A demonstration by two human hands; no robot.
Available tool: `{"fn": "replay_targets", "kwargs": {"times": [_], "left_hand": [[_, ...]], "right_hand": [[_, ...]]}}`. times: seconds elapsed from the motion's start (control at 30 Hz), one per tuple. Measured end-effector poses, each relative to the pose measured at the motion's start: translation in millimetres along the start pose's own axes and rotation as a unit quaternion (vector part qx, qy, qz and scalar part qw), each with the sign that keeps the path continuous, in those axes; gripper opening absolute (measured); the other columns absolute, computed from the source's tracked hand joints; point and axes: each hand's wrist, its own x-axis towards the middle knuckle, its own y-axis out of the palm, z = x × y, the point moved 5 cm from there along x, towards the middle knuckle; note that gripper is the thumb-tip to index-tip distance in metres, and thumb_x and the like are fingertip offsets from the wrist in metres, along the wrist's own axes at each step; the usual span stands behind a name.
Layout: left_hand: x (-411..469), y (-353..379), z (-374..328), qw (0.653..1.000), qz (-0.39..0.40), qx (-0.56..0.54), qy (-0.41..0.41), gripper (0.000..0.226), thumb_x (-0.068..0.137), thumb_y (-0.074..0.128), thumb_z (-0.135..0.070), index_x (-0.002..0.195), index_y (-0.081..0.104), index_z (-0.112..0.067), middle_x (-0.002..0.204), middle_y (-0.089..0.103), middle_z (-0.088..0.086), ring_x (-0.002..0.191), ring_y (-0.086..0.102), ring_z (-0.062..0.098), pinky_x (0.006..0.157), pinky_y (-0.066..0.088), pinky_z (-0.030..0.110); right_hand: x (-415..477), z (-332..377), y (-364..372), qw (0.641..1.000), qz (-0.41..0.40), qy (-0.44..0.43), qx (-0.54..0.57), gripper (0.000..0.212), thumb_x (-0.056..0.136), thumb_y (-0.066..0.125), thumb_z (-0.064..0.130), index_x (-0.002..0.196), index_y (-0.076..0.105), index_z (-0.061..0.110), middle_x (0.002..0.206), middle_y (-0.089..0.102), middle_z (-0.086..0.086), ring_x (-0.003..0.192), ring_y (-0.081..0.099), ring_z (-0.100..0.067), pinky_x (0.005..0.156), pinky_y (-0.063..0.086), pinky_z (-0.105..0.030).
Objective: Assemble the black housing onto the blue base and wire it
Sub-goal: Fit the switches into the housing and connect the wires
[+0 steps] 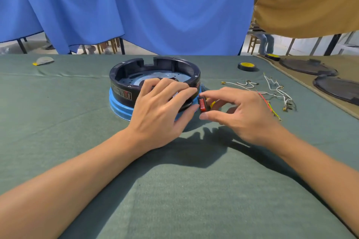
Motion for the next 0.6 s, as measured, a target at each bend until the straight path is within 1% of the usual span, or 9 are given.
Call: {"fn": "replay_targets", "kwargs": {"times": [0.07,0.1,0.13,0.23,0.3,0.4,0.47,0.53,0.6], "left_hand": [[0.7,-0.4,-0.4,1.000,0.015,-0.018,0.001,0.026,0.094,0.062,-0.028,0.108,0.073,-0.009,0.103,0.071,0.001,0.093,0.066,0.024,0.085,0.041,0.040],[0.9,-1.3,0.3,0.999,0.017,-0.027,-0.003,0.025,0.094,0.062,-0.026,0.109,0.073,-0.009,0.104,0.071,0.001,0.094,0.066,0.024,0.085,0.041,0.040],[0.6,-2.5,1.5,0.999,0.018,-0.033,-0.010,0.025,0.095,0.061,-0.024,0.109,0.072,-0.008,0.105,0.071,0.001,0.095,0.066,0.024,0.085,0.041,0.040],[-3.9,-7.9,11.8,0.998,0.010,-0.022,-0.051,0.023,0.096,0.058,-0.020,0.109,0.071,-0.006,0.108,0.070,0.003,0.098,0.065,0.026,0.087,0.041,0.039],[-7.8,-11.1,20.3,0.996,0.007,-0.003,-0.083,0.024,0.094,0.059,-0.017,0.110,0.070,-0.004,0.112,0.070,0.005,0.102,0.063,0.027,0.089,0.040,0.038],[-9.9,-9.7,28.4,0.990,0.026,-0.003,-0.137,0.026,0.093,0.059,-0.017,0.112,0.069,-0.003,0.116,0.069,0.006,0.106,0.063,0.027,0.092,0.038,0.035],[-10.0,-8.1,32.7,0.981,0.039,-0.019,-0.189,0.026,0.092,0.059,-0.018,0.112,0.069,-0.005,0.116,0.069,0.004,0.105,0.064,0.026,0.093,0.035,0.033],[-10.6,-7.1,35.8,0.973,0.045,-0.032,-0.224,0.025,0.092,0.058,-0.020,0.110,0.070,-0.006,0.113,0.070,0.003,0.102,0.064,0.026,0.092,0.032,0.031],[-10.9,-6.2,37.2,0.970,0.054,-0.034,-0.234,0.022,0.093,0.057,-0.021,0.103,0.071,-0.007,0.104,0.071,0.001,0.096,0.065,0.026,0.090,0.031,0.032]], "right_hand": [[-1.0,2.0,4.3,1.000,-0.004,-0.006,0.026,0.040,0.075,0.081,0.017,0.114,0.072,0.019,0.095,0.071,0.003,0.080,0.069,-0.013,0.066,0.057,-0.027],[-1.1,2.9,5.4,0.999,-0.009,-0.010,0.031,0.040,0.076,0.080,0.015,0.115,0.071,0.019,0.096,0.071,0.004,0.081,0.069,-0.013,0.067,0.058,-0.032],[-1.2,3.3,6.6,0.999,-0.012,-0.012,0.035,0.040,0.077,0.080,0.013,0.115,0.071,0.019,0.097,0.071,0.005,0.082,0.069,-0.012,0.068,0.059,-0.035],[-0.2,1.9,11.0,0.999,-0.015,-0.006,0.046,0.040,0.076,0.080,0.014,0.114,0.071,0.019,0.098,0.073,0.007,0.084,0.070,-0.007,0.068,0.060,-0.034],[0.0,1.0,13.9,0.999,-0.012,-0.003,0.049,0.039,0.076,0.081,0.016,0.113,0.071,0.020,0.095,0.073,0.011,0.082,0.071,-0.004,0.067,0.060,-0.035],[-0.2,1.8,16.1,0.999,-0.009,-0.006,0.044,0.037,0.075,0.081,0.020,0.111,0.071,0.025,0.093,0.073,0.015,0.080,0.071,-0.002,0.068,0.060,-0.039],[-0.5,1.1,16.7,0.998,-0.009,0.001,0.059,0.037,0.075,0.081,0.022,0.109,0.069,0.027,0.092,0.072,0.015,0.080,0.071,-0.002,0.070,0.060,-0.035],[-0.5,-1.8,17.4,0.996,-0.009,0.019,0.089,0.035,0.075,0.082,0.020,0.107,0.068,0.024,0.088,0.073,0.014,0.080,0.072,-0.005,0.071,0.060,-0.030],[0.9,-4.5,18.8,0.991,-0.010,0.041,0.123,0.034,0.076,0.081,0.016,0.106,0.067,0.022,0.087,0.075,0.009,0.080,0.072,-0.010,0.068,0.061,-0.029]]}}
